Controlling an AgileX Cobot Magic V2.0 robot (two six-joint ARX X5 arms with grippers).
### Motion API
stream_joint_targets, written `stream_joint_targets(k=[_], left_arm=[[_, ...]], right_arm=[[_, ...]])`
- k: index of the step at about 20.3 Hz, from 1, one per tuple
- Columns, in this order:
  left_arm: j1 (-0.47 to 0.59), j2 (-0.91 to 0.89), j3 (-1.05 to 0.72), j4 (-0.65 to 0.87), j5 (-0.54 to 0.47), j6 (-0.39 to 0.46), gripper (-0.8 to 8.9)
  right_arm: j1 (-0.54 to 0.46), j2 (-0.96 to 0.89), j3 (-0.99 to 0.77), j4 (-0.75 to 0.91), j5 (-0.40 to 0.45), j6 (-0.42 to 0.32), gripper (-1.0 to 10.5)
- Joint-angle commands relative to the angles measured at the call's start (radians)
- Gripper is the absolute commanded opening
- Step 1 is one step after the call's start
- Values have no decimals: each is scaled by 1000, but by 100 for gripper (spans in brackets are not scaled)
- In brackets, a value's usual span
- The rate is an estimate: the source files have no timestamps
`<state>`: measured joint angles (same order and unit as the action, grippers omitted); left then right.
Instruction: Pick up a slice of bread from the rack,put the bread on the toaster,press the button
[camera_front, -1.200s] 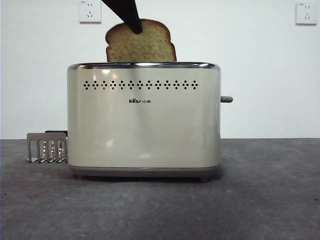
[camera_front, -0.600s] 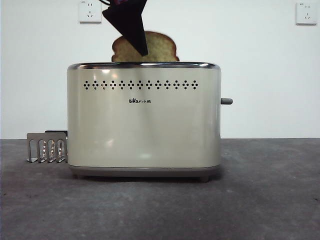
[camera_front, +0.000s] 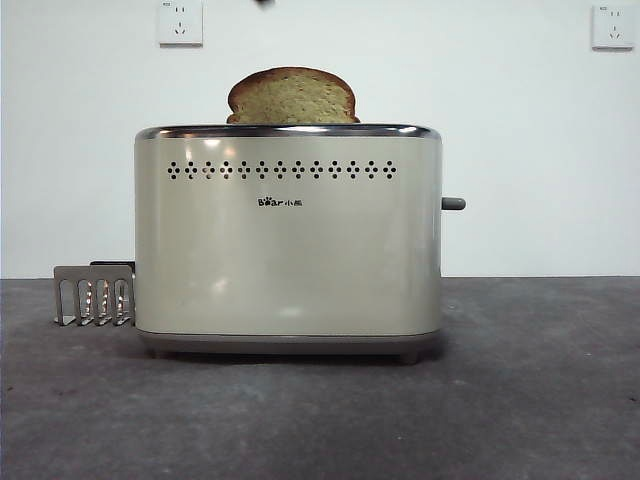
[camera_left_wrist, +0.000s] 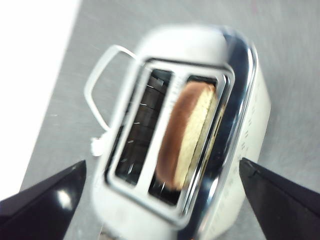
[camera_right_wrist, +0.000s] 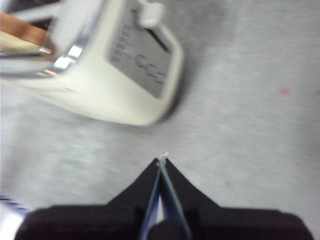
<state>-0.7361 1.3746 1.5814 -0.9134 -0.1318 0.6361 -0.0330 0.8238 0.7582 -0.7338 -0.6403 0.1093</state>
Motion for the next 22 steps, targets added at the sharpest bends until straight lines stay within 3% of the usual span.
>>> stream_joint_targets(k=[1, 4, 7, 13, 22], left_arm=[[-3, -87, -7, -50, 1, -164, 455], [-3, -189, -7, -146, 1, -321, 188], [0, -257, -7, -224, 0, -392, 18], [18, -283, -7, -397, 0, -434, 16], [18, -315, -11, -405, 12, -615, -8]], right_arm=[[1, 23, 3, 92, -121, 97, -3], [1, 86, 7, 259, -240, 232, -3], [1, 176, 37, 375, -291, 323, -3], [24, 395, 204, 367, -291, 327, -3], [100, 657, 383, 360, -279, 323, -3]])
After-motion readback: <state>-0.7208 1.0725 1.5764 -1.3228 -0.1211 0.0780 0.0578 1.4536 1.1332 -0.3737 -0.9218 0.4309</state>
